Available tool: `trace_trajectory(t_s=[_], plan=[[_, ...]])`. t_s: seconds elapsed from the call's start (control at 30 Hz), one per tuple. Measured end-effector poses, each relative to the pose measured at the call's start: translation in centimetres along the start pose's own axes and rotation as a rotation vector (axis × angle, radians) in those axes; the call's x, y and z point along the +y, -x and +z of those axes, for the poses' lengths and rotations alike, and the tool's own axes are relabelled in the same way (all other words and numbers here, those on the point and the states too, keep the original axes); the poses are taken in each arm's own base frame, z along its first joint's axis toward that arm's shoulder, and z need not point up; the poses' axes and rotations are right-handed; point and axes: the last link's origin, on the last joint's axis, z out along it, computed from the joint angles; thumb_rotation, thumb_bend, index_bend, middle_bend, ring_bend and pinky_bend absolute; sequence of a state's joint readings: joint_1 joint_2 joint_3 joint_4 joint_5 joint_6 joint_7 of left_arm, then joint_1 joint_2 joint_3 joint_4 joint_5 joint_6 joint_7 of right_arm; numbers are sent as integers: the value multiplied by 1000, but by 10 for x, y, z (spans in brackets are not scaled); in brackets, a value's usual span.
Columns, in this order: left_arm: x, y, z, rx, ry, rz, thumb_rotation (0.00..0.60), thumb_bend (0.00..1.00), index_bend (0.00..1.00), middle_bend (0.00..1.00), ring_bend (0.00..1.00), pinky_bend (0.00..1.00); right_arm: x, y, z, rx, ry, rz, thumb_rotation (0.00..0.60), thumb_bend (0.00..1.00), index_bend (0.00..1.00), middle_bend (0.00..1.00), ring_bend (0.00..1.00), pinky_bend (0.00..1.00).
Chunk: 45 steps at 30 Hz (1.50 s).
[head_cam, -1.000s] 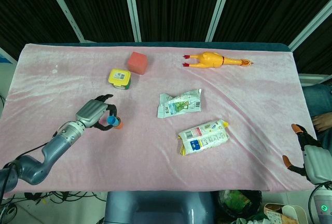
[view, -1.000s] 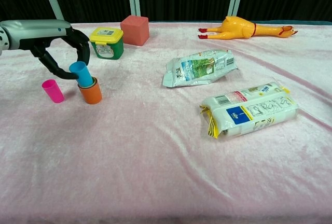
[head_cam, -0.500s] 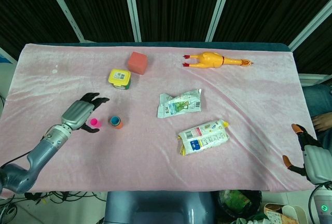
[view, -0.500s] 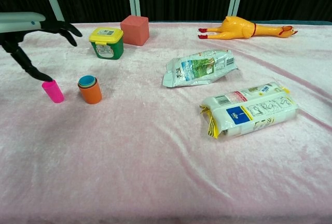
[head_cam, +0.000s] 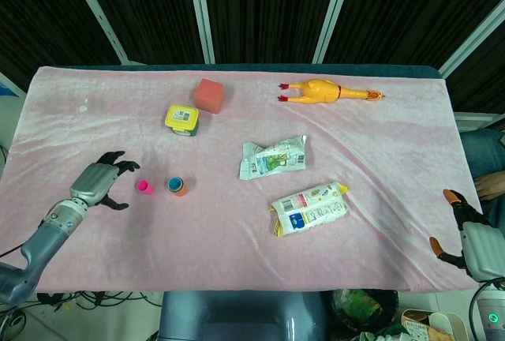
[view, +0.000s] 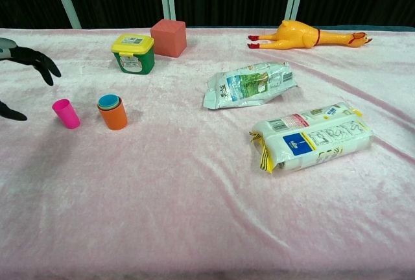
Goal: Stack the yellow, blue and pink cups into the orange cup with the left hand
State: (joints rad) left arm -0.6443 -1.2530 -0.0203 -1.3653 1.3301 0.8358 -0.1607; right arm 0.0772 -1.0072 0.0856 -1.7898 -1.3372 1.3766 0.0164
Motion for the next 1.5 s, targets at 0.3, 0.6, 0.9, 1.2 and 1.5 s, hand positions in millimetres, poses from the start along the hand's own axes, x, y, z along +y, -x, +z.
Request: trace_trajectory(t_s=[0.3, 0.6, 0.9, 1.2, 1.5], plan=[[7, 7, 22, -6, 14, -8, 600, 125, 363, 406, 0, 85, 2, -1, 1, -1, 5, 1, 600, 268, 33, 62, 161, 214], [12, 12, 39, -20, 12, -5, 600, 189, 414, 441, 0, 86, 1, 0, 1, -2, 1, -1, 600, 269, 33, 62, 161, 214], [14, 20, 48, -32, 6, 0, 600, 311, 503, 550, 74, 100, 1, 0, 1, -4, 3, 2, 600, 269, 33, 62, 161, 214], [14, 19, 46, -20, 6, 16, 600, 333, 520, 566, 89, 104, 1, 0, 1, -4, 7, 6, 600, 269, 33, 62, 161, 214], [23, -7, 32, 53, 44, 12, 600, 333, 526, 565, 89, 104, 0, 0, 1, -5, 4, 4, 600, 269, 33, 62, 161, 214]])
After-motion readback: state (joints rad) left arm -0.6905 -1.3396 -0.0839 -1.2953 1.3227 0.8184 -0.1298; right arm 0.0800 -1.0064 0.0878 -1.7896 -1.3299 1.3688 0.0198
